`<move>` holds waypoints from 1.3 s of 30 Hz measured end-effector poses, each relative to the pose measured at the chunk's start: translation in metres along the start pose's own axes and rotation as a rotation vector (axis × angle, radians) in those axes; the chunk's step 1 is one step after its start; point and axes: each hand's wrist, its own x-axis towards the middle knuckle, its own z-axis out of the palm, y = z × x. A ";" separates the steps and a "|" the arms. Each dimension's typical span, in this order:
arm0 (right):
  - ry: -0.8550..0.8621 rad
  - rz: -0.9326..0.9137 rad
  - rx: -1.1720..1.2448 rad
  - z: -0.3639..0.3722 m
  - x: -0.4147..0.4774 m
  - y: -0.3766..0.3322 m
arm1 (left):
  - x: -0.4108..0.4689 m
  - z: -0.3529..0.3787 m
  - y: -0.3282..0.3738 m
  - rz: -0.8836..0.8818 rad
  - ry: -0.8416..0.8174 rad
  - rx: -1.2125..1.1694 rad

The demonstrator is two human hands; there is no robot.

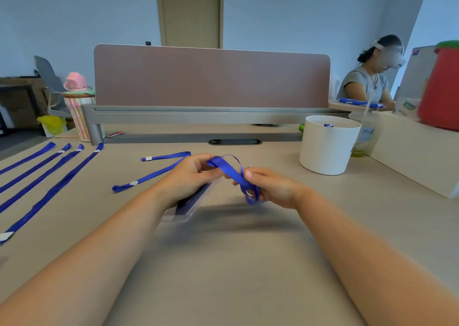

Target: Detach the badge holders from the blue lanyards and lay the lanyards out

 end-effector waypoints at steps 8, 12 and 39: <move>-0.009 0.000 -0.160 -0.008 -0.005 -0.004 | 0.028 0.011 0.002 0.046 0.126 0.159; 0.059 0.076 -0.239 -0.024 -0.004 -0.003 | 0.049 0.006 0.012 0.033 0.033 0.295; 1.067 0.119 -0.730 -0.227 0.026 -0.028 | 0.174 0.097 -0.020 0.022 0.441 0.009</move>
